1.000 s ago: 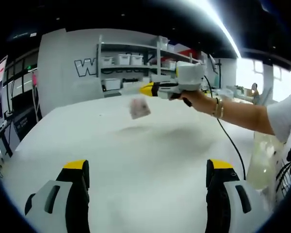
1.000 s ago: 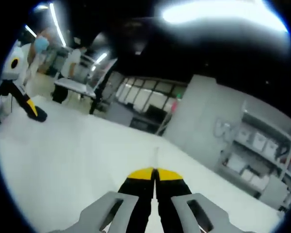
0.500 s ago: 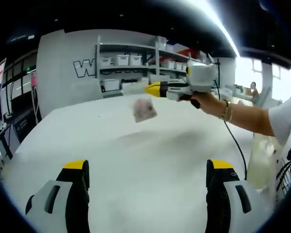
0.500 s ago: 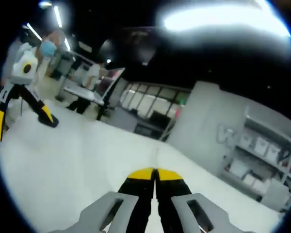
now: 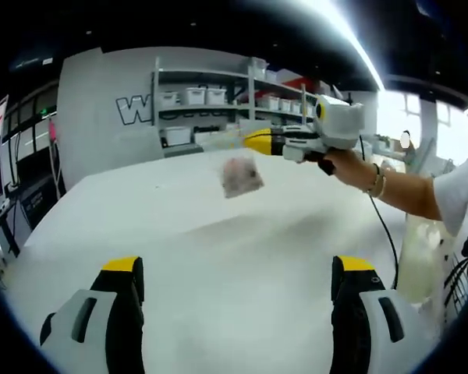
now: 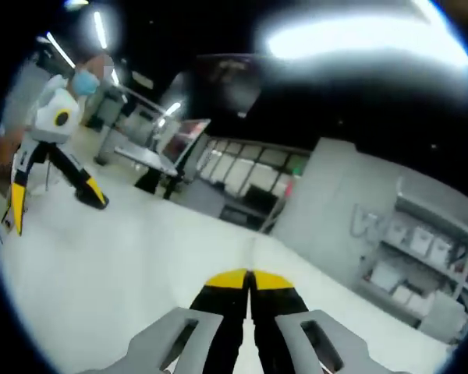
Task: Open the resealable bag by pulling the two sides of the seal apart until the entire bag opening is separated and visibly accessible.
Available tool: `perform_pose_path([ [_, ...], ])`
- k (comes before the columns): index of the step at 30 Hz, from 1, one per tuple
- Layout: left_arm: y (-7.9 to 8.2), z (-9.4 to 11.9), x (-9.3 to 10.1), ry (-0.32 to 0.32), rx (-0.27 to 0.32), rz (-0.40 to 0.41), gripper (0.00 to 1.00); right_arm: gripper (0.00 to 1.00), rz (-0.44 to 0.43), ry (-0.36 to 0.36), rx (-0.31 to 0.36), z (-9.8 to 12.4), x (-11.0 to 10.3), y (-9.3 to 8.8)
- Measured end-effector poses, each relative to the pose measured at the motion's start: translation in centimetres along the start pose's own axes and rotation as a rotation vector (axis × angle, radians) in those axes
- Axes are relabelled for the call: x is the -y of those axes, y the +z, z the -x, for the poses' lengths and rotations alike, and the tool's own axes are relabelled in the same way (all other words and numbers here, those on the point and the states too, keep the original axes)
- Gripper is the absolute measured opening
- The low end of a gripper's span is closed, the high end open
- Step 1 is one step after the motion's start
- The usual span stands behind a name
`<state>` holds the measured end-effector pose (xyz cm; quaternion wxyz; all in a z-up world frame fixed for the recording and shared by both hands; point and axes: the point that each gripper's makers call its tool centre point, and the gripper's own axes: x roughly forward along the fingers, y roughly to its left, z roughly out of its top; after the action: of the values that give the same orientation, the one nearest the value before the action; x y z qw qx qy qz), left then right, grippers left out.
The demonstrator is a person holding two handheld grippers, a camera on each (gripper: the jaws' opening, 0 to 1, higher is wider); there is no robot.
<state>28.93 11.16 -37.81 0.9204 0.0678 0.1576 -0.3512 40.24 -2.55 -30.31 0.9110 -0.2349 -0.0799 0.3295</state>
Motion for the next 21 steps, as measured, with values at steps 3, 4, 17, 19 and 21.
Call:
perform_pose_path([
  [3, 0.0, -0.1, 0.1, -0.001, 0.0, 0.001, 0.99, 0.0, 0.005, 0.007, -0.001, 0.8, -0.5, -0.2],
  [4, 0.0, -0.1, 0.1, -0.003, 0.0, 0.0, 0.99, 0.0, 0.006, 0.009, -0.002, 1.0, -0.7, -0.2],
  [17, 0.1, -0.6, 0.3, -0.011, -0.009, -0.005, 0.98, 0.0, 0.006, 0.016, 0.027, 4.0, -1.8, 0.8],
  [19, 0.0, -0.7, 0.3, -0.012, -0.014, -0.005, 0.98, 0.0, 0.009, 0.019, 0.026, 4.5, -2.0, 0.8],
  [21, 0.0, -0.8, 0.3, -0.014, -0.016, -0.005, 0.98, 0.0, 0.008, 0.019, 0.025, 5.1, -2.2, 0.7],
])
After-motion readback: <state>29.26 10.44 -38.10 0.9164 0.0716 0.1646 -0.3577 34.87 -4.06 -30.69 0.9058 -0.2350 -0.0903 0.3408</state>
